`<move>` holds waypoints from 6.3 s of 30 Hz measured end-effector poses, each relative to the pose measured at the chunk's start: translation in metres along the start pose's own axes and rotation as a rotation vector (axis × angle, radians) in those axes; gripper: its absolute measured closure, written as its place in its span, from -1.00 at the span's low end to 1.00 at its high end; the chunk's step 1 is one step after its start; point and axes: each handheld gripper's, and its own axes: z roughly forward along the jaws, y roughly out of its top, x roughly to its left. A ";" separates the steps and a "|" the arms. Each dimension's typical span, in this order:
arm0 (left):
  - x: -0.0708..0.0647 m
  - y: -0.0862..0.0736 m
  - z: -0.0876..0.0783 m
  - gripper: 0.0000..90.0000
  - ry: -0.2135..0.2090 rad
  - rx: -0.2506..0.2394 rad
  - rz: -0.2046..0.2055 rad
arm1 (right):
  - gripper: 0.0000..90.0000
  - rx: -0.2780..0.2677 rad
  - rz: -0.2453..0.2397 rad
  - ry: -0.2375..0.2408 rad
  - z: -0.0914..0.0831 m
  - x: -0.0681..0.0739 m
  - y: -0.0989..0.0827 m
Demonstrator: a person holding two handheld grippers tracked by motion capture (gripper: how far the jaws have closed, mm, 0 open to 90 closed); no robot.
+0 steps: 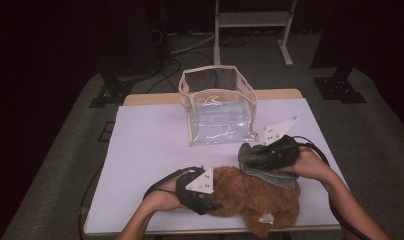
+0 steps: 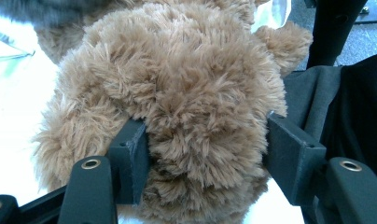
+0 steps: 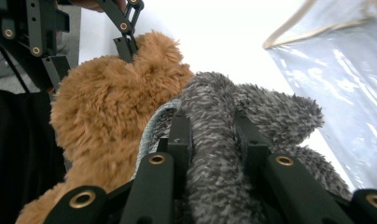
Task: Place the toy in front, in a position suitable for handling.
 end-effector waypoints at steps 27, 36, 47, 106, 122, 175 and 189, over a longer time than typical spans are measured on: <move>0.002 0.004 0.003 -0.19 0.005 0.009 0.005 | 0.59 -0.007 -0.016 0.015 -0.002 0.006 0.003; 0.001 0.004 0.004 -0.21 0.005 0.011 0.007 | 0.59 0.038 0.066 -0.047 -0.005 -0.013 -0.016; 0.003 0.006 0.005 -0.20 0.017 0.012 0.008 | 0.59 0.041 0.062 -0.068 -0.011 -0.013 -0.019; 0.019 0.009 0.012 -0.26 0.032 -0.038 -0.075 | 0.59 -0.082 -0.033 -0.128 -0.037 0.044 -0.059; 0.019 0.009 0.013 -0.23 0.073 -0.011 -0.082 | 0.59 -0.119 -0.036 -0.169 -0.053 0.077 -0.081; 0.033 0.004 0.017 -0.18 0.089 -0.086 -0.127 | 0.58 -0.107 -0.191 -0.144 0.005 0.073 -0.002; 0.033 -0.006 0.013 -0.16 0.094 -0.079 -0.141 | 0.58 -0.069 -0.154 -0.163 0.002 0.069 -0.019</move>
